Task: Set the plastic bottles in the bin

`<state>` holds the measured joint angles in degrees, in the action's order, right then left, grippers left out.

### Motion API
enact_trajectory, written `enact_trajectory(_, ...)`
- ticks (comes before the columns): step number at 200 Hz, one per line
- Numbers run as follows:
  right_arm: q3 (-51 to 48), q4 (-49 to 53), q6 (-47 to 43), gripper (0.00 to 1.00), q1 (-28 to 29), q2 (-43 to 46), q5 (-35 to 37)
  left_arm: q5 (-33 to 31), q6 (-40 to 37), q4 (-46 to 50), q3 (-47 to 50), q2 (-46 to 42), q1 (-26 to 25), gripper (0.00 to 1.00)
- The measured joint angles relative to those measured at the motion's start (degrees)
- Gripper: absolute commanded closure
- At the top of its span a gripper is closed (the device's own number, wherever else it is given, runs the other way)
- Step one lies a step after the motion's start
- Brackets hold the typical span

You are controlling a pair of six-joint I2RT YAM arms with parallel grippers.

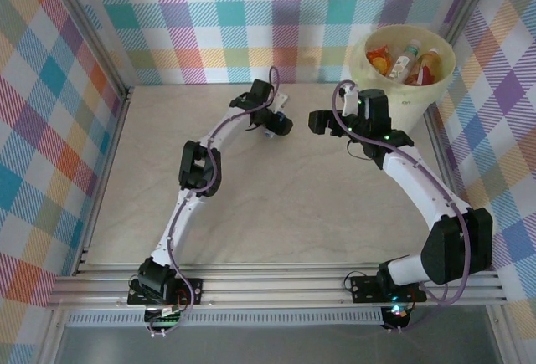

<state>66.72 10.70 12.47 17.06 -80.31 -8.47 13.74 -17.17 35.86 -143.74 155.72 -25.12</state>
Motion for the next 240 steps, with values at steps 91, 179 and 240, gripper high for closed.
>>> enact_trajectory(91,-0.02,0.13,0.68,0.00,0.00,0.02,1.42,-6.54,2.62,-7.17,17.22,-9.29,-3.04,0.48)
enact_trajectory(179,-4.94,-5.05,12.37,0.00,0.00,4.70,-3.85,1.29,17.51,-29.11,63.06,-43.08,-3.58,0.49)
enact_trajectory(240,-2.62,-5.20,14.43,0.00,0.00,6.01,-13.35,12.15,28.68,-42.21,77.20,-63.84,-4.31,0.49)
